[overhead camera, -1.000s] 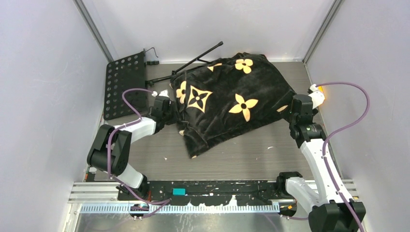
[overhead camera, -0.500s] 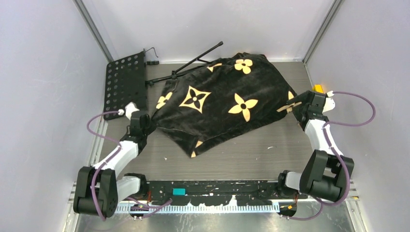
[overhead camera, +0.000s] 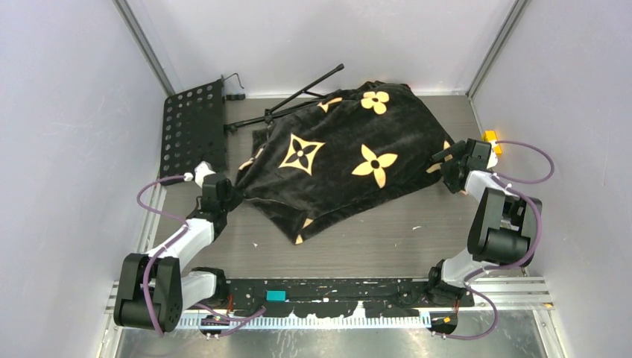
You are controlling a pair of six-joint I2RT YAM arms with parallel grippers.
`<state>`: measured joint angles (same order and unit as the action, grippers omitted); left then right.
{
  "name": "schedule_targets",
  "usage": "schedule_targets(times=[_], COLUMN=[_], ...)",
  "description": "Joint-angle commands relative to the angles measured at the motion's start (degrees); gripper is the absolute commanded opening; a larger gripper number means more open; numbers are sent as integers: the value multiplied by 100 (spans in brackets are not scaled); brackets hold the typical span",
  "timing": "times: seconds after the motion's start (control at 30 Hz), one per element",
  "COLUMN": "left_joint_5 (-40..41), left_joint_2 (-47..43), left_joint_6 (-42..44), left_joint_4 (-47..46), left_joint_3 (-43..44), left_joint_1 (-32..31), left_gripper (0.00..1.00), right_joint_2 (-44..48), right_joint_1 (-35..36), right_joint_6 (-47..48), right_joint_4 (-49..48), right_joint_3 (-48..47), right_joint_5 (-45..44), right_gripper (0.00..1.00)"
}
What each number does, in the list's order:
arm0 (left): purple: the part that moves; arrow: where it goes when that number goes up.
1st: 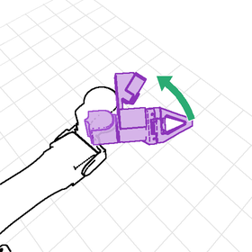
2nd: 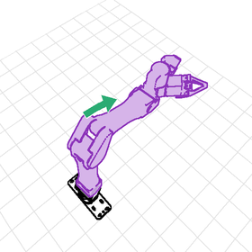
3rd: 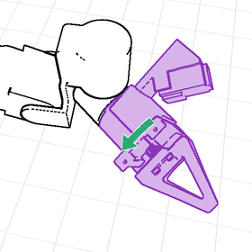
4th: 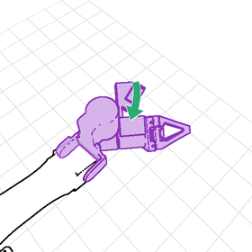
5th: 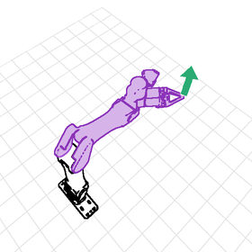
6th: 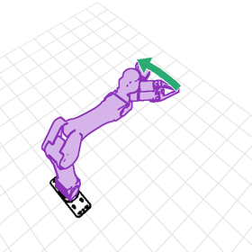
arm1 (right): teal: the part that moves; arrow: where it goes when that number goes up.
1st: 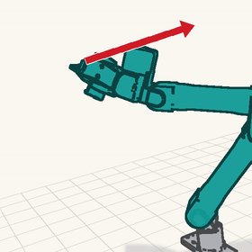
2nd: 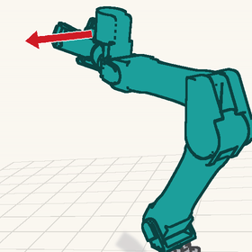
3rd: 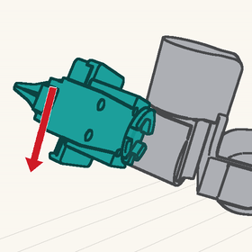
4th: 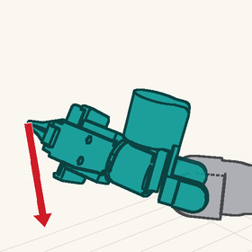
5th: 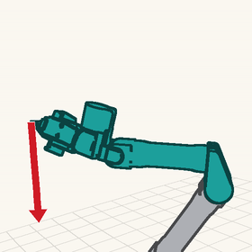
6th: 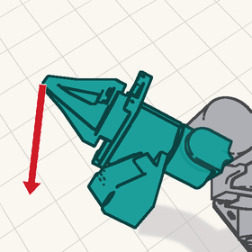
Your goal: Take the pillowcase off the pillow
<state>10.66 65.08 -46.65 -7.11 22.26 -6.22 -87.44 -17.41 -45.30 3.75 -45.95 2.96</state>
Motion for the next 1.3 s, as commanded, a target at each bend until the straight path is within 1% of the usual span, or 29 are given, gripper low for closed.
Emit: schedule_targets(times=[0.0,0.1,0.17,0.2,0.27,0.3,0.33,0.4,0.47,0.53,0.67,0.8,0.93,0.97,1.03,1.17,1.23,1.27], left_joint_5=[-343,-446,-518,-551,-644,-702,-771,-888,-1029,-1290,-1472,-1315,-1217,-1220,-1232,-1142,-1110,-906], left_joint_2=[-4,-27,-32,-24,23,36,13,-141,-418,-777,-1541,-1971,-1724,-1627,-1460,-1393,-1345,-1267], left_joint_6=[102,175,208,211,232,258,321,383,398,387,161,169,810,968,1225,1570,1735,1830], left_joint_4=[-530,-637,-772,-860,-974,-979,-843,-426,-48,363,1417,2652,4173,4635,5306,6196,6489,6643], left_joint_3=[157,133,94,68,57,90,165,366,564,785,1443,2570,4187,4715,5376,6210,6481,6601], left_joint_1=[46,46,50,49,48,49,55,46,49,51,50,53,83,84,82,86,86,86], left_gripper=[0,0,0,0,0,0,0,0,0,0,0,0,0,0,0,0,0,0], right_joint_2=[-336,-616,-841,-924,-1048,-1034,-902,-394,226,767,1449,1756,2002,2077,2272,2605,2557,2475], right_joint_1=[-10,21,95,135,211,223,260,335,352,343,345,346,344,347,343,343,336,338], right_joint_6=[-276,-339,-308,-277,-283,-300,-294,-156,61,332,715,830,867,898,976,1185,1344,1385], right_joint_4=[-834,-1053,-1032,-1014,-946,-889,-799,-546,-10,603,1762,2699,3432,3597,3977,4707,5067,5228], right_joint_3=[-212,-345,-614,-722,-940,-1024,-1066,-1074,-1177,-1492,-2554,-3652,-4561,-4728,-5057,-5699,-6155,-6394], right_joint_5=[333,441,468,471,533,628,702,507,328,186,345,614,759,731,525,-159,-510,-600], right_gripper=[87,77,66,54,22,9,2,0,0,0,0,0,0,0,0,0,0,0])
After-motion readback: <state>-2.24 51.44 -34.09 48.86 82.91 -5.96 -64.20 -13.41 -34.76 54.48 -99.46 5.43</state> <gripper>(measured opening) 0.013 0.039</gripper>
